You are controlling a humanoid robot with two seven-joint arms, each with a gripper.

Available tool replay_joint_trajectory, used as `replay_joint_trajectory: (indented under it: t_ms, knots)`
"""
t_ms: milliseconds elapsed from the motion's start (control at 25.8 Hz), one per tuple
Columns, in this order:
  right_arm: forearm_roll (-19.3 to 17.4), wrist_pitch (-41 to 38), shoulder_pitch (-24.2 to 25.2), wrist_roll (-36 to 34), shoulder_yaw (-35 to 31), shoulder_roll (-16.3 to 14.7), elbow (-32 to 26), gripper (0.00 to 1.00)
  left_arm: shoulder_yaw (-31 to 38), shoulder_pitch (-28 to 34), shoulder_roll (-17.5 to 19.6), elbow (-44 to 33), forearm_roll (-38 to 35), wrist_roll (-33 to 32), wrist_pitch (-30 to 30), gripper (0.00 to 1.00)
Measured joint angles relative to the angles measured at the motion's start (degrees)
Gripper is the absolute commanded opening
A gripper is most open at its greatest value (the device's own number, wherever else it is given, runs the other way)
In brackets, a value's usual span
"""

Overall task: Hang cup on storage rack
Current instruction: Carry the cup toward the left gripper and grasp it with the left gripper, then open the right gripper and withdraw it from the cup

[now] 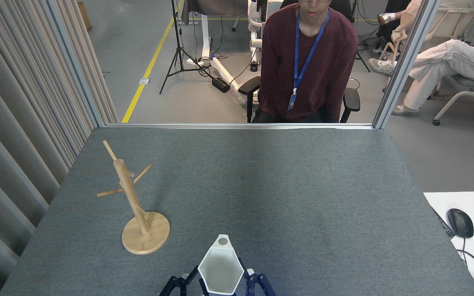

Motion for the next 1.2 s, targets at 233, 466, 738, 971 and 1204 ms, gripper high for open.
replay_joint_trajectory:
  t_ms: [233,466,738,971,1204]
  knots:
    - [0.02,0.8,0.14,-0.23,2.28,-0.04,0.34,0.56,0.08,-0.19,-0.09,-0.37,0.06,0.44,0.01,1.0]
    - [0.03,1.07,0.51,-0.23,2.67,-0.14,0.64,0.75,0.04,-0.48,-0.23,-0.77,0.05,0.96,-0.05,0.4]
    - [-0.17,1.93,0.65,-1.64,2.64,-0.12,0.46,0.98,-0.08,-0.52,-0.17,-1.35,-0.15,1.47,-0.16,0.33]
    - [-0.49,1.94,0.51,-3.37,2.41,-0.05,-2.7,0.99,-0.16,-0.56,-0.18,-1.4,-0.19,1.58,-0.01,0.33]
    - [-4.92,2.47,-1.23,-5.04,-2.53,0.66,-7.6,0.99,-0.21,-0.59,-0.22,-1.42,-0.2,1.58,0.01,0.34]
